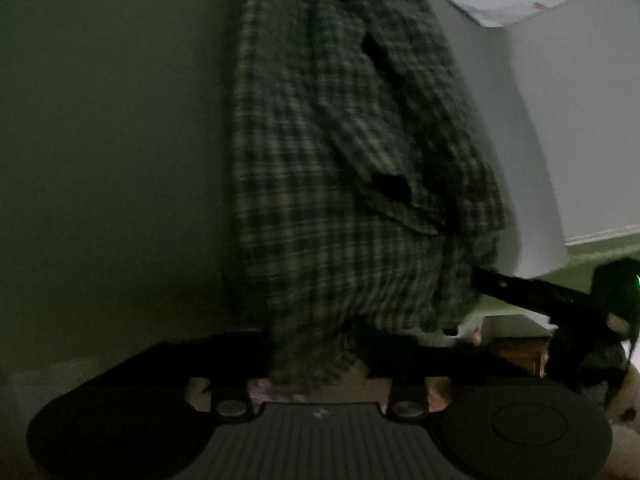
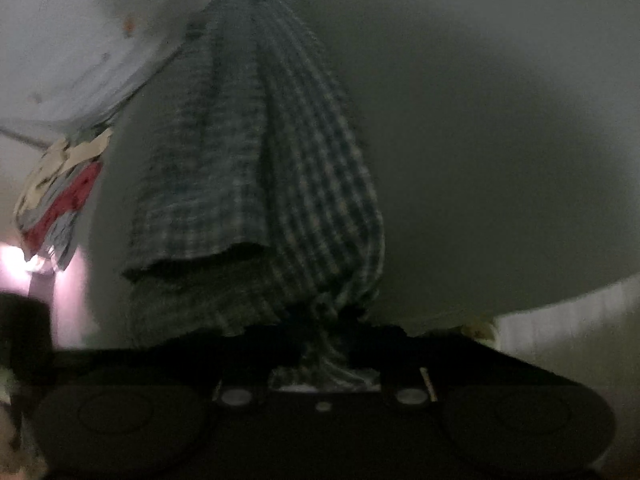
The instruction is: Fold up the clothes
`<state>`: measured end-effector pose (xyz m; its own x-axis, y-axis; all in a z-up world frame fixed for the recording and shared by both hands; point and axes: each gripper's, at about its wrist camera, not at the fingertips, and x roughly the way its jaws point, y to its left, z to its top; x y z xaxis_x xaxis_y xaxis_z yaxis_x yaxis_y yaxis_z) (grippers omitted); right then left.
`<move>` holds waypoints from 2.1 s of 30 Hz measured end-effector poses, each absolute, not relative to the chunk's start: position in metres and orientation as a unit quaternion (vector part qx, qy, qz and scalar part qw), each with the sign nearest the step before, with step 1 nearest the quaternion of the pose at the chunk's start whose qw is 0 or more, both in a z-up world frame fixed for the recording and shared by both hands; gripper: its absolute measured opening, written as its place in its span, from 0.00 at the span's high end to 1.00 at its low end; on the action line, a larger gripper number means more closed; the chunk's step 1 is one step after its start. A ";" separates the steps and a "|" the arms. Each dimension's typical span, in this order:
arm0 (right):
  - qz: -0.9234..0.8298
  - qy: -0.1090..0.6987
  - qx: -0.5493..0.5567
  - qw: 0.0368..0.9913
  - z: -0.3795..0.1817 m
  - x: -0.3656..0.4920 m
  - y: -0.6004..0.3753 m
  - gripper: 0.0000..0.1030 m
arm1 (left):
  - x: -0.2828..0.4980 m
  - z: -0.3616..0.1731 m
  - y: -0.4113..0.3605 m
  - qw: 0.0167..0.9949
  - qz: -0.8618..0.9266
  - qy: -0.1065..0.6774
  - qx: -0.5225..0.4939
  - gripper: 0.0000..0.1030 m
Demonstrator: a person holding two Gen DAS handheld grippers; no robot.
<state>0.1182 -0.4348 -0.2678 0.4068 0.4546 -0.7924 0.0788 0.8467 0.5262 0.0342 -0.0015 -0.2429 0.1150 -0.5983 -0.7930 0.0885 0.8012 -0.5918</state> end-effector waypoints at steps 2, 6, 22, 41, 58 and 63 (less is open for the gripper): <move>0.138 0.516 0.258 0.805 -0.258 0.111 -0.441 0.91 | 0.034 -0.232 0.008 0.712 -0.245 0.610 -0.246 0.90; 0.180 0.476 0.297 0.808 -0.231 0.104 -0.452 0.92 | 0.034 -0.211 0.027 0.697 -0.256 0.586 -0.325 0.94; 0.239 0.348 0.404 0.812 -0.165 0.295 -0.495 0.94 | 0.161 -0.127 0.050 0.749 -0.130 0.433 -0.484 0.93; 0.165 0.498 0.241 0.816 -0.252 0.293 -0.476 0.44 | 0.139 -0.187 0.033 0.787 -0.035 0.496 -0.365 0.16; 0.130 0.543 0.214 0.801 -0.224 0.233 -0.483 0.89 | 0.110 -0.187 0.027 0.757 -0.077 0.580 -0.290 0.71; 0.118 0.488 0.145 0.852 -0.203 0.252 -0.469 0.47 | 0.129 -0.171 0.054 0.790 -0.064 0.524 -0.313 0.36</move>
<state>0.2518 -0.4691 -0.2027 0.4955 0.3425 -0.7982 -0.0584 0.9300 0.3628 0.1295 0.0542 -0.1715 0.4431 -0.4291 -0.7871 -0.2274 0.7955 -0.5617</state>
